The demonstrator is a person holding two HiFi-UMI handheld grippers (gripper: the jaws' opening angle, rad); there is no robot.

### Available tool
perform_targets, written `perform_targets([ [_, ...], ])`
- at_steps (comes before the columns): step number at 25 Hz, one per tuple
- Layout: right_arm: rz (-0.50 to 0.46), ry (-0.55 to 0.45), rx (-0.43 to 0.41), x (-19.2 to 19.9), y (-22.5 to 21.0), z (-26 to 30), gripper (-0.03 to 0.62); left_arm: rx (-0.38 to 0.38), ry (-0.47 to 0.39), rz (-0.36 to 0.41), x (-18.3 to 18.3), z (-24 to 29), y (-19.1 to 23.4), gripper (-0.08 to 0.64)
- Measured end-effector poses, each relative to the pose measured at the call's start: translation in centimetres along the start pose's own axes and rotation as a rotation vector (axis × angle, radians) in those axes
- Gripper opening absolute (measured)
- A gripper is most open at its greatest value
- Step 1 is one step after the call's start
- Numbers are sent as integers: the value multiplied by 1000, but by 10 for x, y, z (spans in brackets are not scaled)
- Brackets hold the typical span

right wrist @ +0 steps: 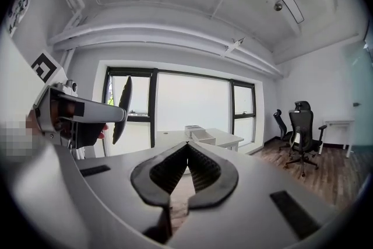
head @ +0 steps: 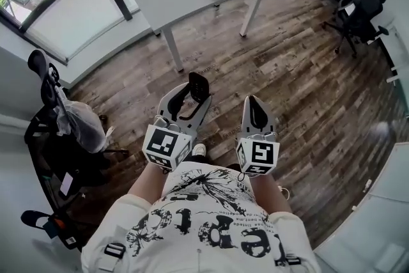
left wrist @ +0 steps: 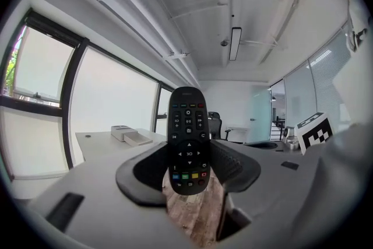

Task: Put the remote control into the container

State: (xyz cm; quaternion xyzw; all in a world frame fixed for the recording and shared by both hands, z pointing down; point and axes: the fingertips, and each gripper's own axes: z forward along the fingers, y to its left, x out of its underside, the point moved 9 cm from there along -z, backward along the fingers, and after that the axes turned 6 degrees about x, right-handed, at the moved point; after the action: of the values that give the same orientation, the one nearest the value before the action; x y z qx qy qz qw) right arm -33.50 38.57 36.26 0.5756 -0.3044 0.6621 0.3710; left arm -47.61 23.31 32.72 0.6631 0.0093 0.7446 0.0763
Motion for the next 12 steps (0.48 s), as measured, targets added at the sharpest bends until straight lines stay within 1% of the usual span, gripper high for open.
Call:
perform_targets([
  [3, 5, 6, -32, -5, 22, 29, 3, -23, 1, -11, -2, 0, 35, 234],
  [6, 5, 6, -69, -10, 35, 52, 3, -50, 7, -15, -1, -1, 56, 235],
  [12, 22, 4, -135, -12, 33, 99, 3, -119, 17, -18, -5, 18, 79, 235],
])
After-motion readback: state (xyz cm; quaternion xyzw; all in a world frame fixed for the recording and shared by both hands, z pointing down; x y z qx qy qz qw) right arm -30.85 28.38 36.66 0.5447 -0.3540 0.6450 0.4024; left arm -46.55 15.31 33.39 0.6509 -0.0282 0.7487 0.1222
